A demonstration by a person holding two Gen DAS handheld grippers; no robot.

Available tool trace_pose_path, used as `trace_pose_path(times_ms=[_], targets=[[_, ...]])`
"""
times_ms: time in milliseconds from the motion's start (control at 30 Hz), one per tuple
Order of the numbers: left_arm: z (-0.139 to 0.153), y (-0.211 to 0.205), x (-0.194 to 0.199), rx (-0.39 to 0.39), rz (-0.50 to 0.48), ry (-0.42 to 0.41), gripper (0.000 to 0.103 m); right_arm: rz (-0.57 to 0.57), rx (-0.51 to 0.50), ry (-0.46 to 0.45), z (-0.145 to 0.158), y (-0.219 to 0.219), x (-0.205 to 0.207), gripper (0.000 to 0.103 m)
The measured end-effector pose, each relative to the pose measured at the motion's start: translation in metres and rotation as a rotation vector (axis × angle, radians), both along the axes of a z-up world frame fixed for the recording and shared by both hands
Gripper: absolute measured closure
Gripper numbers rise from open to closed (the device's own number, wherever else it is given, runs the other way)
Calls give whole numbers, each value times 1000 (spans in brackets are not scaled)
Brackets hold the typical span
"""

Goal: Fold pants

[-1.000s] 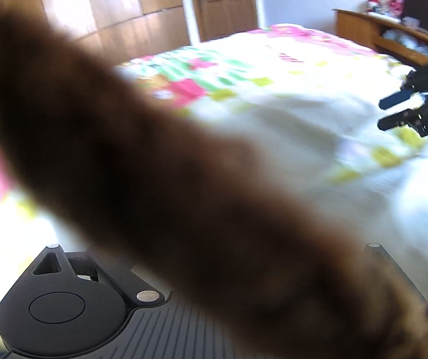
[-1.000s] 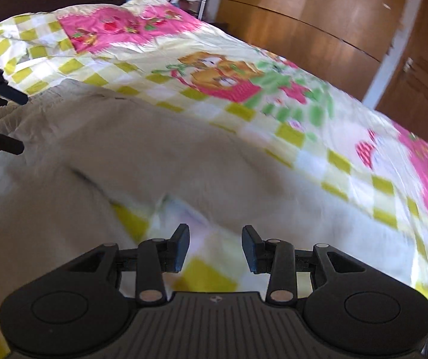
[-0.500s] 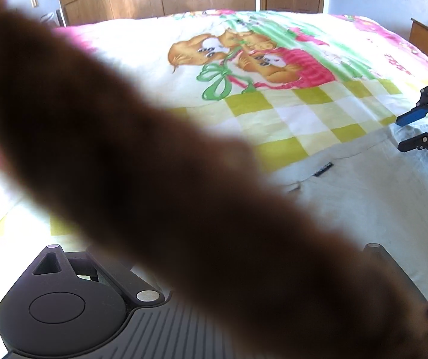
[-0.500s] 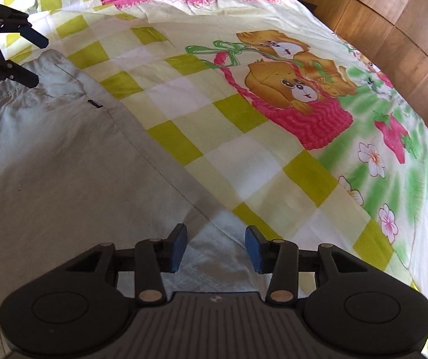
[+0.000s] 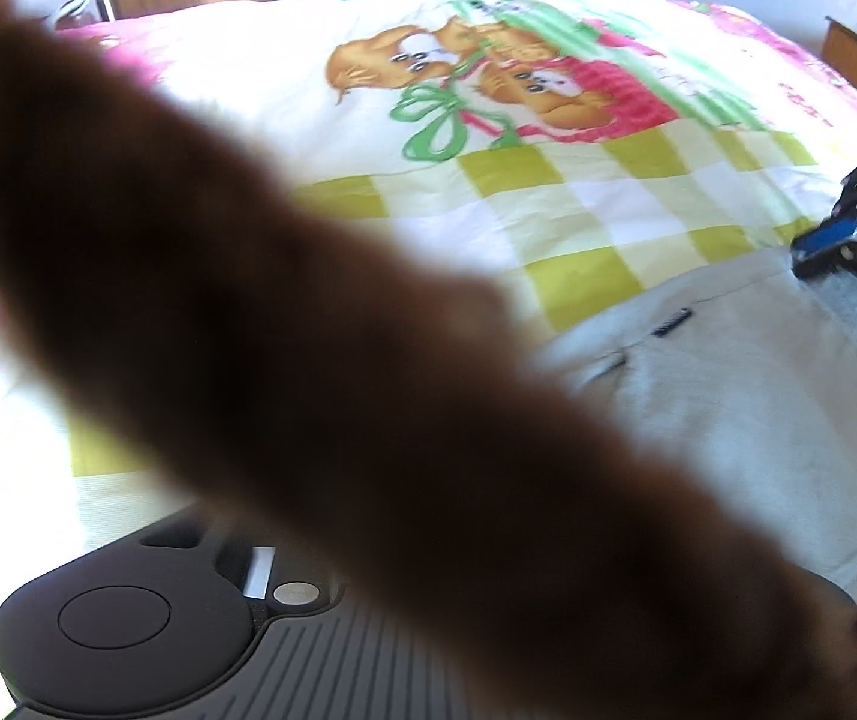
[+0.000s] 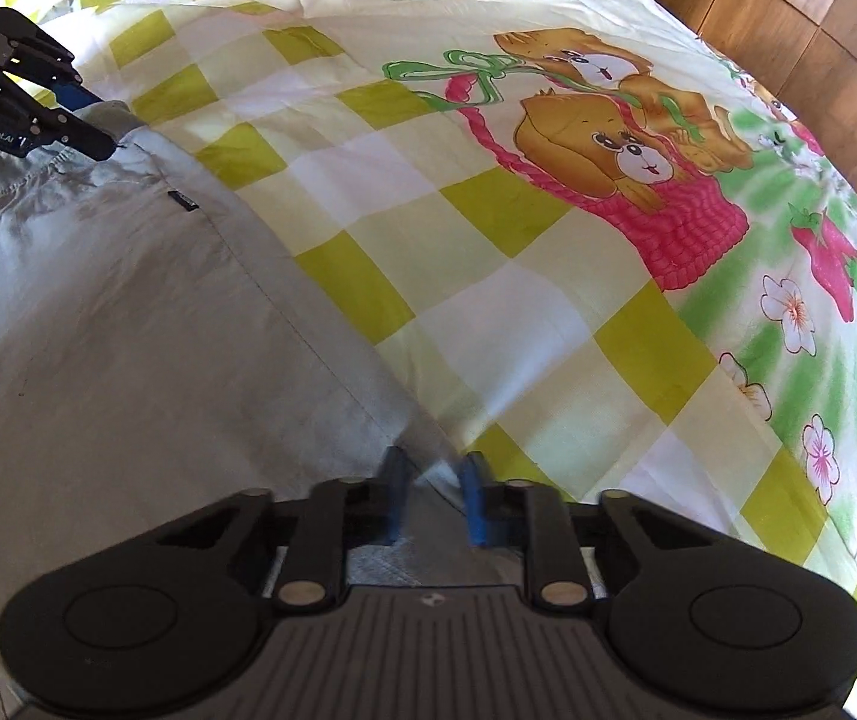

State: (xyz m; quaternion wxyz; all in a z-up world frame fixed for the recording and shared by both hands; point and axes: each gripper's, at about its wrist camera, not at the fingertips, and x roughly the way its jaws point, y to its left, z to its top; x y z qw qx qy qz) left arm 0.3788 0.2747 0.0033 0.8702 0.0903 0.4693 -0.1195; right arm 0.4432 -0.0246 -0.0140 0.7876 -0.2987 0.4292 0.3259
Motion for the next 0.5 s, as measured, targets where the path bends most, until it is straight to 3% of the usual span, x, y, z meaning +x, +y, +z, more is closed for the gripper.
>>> trace_pose_path(times_ms=[133,267,500], targets=[[4,-8,-10,33,-9,-33,90,-17,16,-54,11,-2,-15,85],[18,-13,-28,51,-12,-91,91,-47,84,-115,37,-13,-40,85],[72,-22,-90,13,-43,-217,92,-51,188,-227,100,-36,-122,85]])
